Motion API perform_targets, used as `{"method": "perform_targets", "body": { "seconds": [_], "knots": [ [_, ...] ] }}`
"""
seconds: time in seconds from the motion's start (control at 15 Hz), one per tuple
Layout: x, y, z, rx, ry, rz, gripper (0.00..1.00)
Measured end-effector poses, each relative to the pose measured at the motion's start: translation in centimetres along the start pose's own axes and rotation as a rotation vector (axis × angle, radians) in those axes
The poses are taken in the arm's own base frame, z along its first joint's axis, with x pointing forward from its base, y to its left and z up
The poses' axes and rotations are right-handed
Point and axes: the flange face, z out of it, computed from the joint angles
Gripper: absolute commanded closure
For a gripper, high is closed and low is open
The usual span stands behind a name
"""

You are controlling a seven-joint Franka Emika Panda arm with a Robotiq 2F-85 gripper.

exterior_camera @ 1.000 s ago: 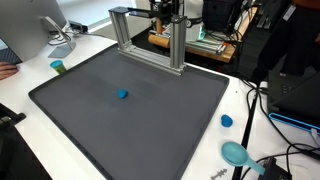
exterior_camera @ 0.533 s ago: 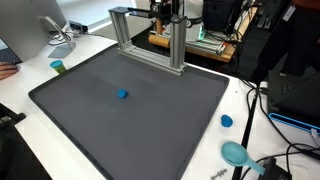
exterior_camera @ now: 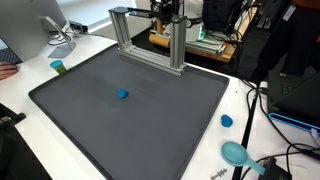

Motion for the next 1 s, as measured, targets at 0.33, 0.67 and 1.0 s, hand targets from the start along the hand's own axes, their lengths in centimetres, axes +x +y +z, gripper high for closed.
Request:
{"method": "perform_targets", "body": {
  "seconds": [0.33,0.67,1.0],
  "knots": [
    [-0.2,0.0,0.0,0.000,0.004,0.005,0.78],
    [0.8,-0.5,-1.9,0.000,0.128,-0.031,0.78],
    [4.8,-1.1,-5.3,-0.039,0.327,-0.028,0.78]
  ]
}}
